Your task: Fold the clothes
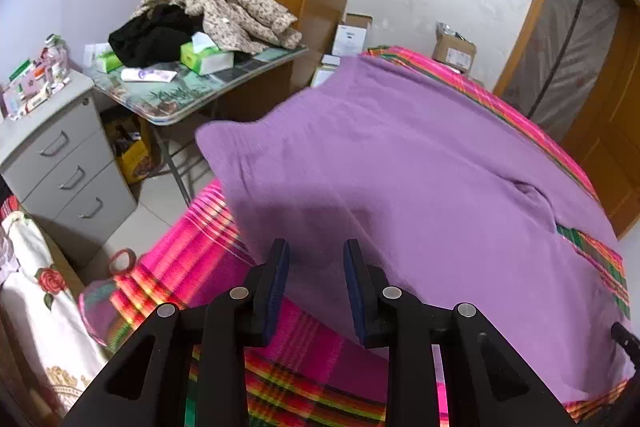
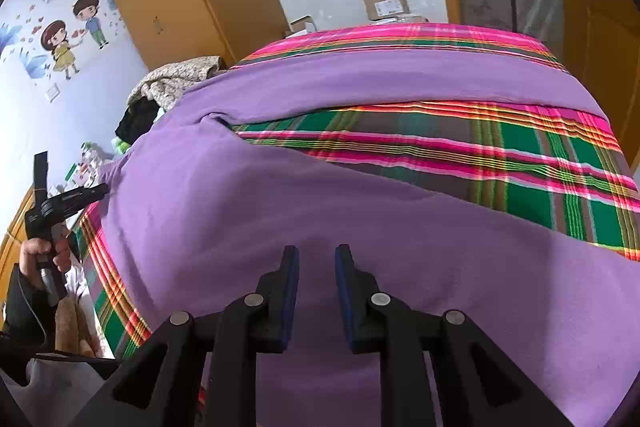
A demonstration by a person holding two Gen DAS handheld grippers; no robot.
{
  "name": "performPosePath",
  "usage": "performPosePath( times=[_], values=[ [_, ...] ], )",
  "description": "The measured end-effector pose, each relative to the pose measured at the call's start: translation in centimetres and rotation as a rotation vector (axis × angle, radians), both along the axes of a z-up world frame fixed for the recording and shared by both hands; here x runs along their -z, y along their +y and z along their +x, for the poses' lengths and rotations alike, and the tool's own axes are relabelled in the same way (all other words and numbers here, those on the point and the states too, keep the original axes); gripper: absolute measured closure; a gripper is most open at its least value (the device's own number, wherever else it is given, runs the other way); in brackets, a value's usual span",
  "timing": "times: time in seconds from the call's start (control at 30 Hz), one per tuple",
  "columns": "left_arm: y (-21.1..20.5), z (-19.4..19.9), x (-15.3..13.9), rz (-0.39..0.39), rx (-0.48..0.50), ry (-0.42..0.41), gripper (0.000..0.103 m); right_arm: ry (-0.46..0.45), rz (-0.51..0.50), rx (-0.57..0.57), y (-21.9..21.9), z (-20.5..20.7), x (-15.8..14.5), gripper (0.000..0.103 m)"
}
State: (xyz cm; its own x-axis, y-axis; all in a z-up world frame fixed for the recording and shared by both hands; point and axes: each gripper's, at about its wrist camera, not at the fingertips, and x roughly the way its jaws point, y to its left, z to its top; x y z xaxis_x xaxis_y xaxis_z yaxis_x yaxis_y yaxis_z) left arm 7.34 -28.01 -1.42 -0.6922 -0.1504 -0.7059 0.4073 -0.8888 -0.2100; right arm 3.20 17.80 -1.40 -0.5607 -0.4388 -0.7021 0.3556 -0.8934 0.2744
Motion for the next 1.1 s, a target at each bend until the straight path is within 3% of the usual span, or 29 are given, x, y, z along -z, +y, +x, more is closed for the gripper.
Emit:
performPosePath(
  times=[0.2,0.3,0.5,0.63,0.83,0.93,1.1],
  values=[
    [1.7,-0.2,-2.1,-0.021,0.078,0.089,0.074,-0.016,-0.023,-0.004,0.0,-0.6,0.4,0.084],
    [2.6,-1.6,-1.7,-0.026,0.115,0.075,0.074,-0.022,-0.032,-0.001,0.1,-0.7,0.5,0.084],
    [1.5,-2.5,0.8,-0.002,0.075,-0.018,0.073,-0.019,-0.011,0.015,0.2,-0.7,0.5,0.084],
    [1.7,-2.1,0.2,-0.002,0.072,-0.016,0.073,-0.009,0.019,0.027,0.0,-1.0,0.1,0.084],
    [4.3,-2.9,-1.0,0.004,0.162,0.027,0.073,-0.011,0.038,0.041,-0.1,-1.9,0.0,0.084],
    [6.4,-3.8,-0.7,0.005,0.232,0.011,0.073,-0.026,0.069,0.090,0.9,-2.6,0.2,0.089],
    [7.9,-4.7,0.0,0.020,0.269,-0.022,0.073,-0.030,0.109,0.215,3.7,-3.2,0.0,0.089]
  ],
)
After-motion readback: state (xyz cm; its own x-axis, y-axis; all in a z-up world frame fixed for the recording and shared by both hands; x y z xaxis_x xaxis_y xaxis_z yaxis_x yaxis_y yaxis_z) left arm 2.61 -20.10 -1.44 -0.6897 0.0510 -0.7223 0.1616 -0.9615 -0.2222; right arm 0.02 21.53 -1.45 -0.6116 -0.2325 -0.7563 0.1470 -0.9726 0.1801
